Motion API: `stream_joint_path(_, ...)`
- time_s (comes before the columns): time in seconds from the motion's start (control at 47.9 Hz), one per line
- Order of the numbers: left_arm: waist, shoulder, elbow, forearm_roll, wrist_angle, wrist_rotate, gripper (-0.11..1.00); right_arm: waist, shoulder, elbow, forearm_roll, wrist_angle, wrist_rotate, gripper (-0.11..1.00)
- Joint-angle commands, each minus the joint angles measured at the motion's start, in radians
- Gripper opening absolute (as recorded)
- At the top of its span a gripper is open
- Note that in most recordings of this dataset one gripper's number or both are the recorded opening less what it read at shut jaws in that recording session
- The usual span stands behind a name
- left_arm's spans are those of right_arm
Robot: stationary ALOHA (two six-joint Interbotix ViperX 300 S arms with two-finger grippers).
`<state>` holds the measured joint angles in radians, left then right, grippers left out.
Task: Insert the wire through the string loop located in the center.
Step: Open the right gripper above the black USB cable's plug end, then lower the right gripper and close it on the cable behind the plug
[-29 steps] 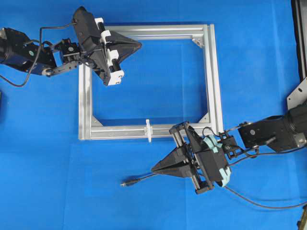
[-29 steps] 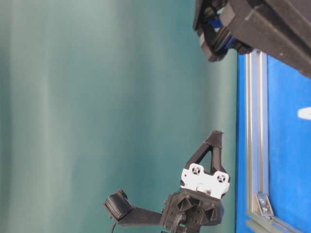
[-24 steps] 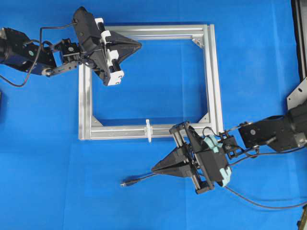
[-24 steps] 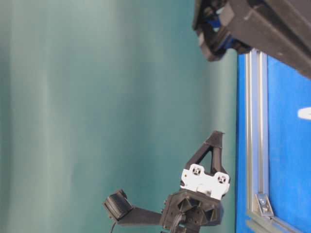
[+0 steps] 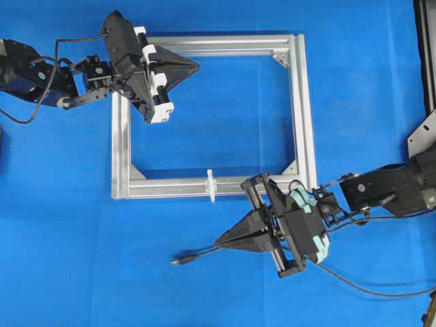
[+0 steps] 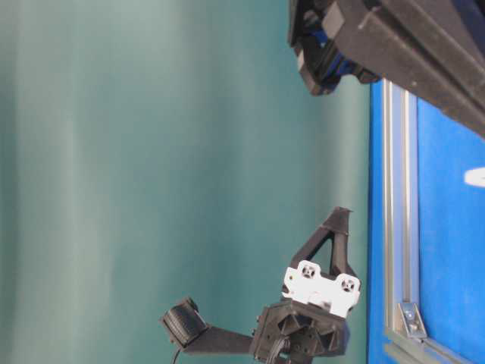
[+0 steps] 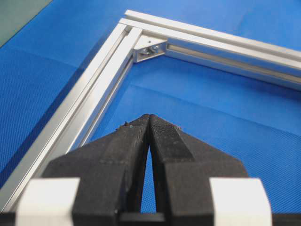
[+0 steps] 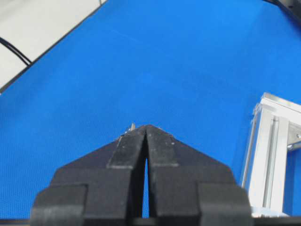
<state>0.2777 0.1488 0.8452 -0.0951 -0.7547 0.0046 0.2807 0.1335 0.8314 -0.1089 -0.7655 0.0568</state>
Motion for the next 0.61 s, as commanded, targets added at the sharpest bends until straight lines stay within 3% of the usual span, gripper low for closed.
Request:
stream_joint_path(0.0, 0.002, -0.031, -0.008, 0.003, -0.006, 0.002, 0.00, 0.002, -0.028, -0.015, 0.000, -0.005, 0.003, -0.03)
stream_joint_path(0.125, 0.002, -0.031, -0.008, 0.005, -0.005, 0.002, 0.00, 0.002, -0.029, -0.018, 0.003, -0.003, 0.006, 0.16)
stream_joint_path(0.396, 0.002, -0.031, -0.006, 0.003, -0.005, 0.002, 0.00, 0.002, -0.029, -0.029, 0.014, 0.026, 0.005, 0.90)
stream_joint_path(0.584, 0.003, -0.031, -0.006, 0.005, -0.005, 0.002, 0.00, 0.002, -0.021, -0.040, 0.015, 0.034, 0.005, 0.90)
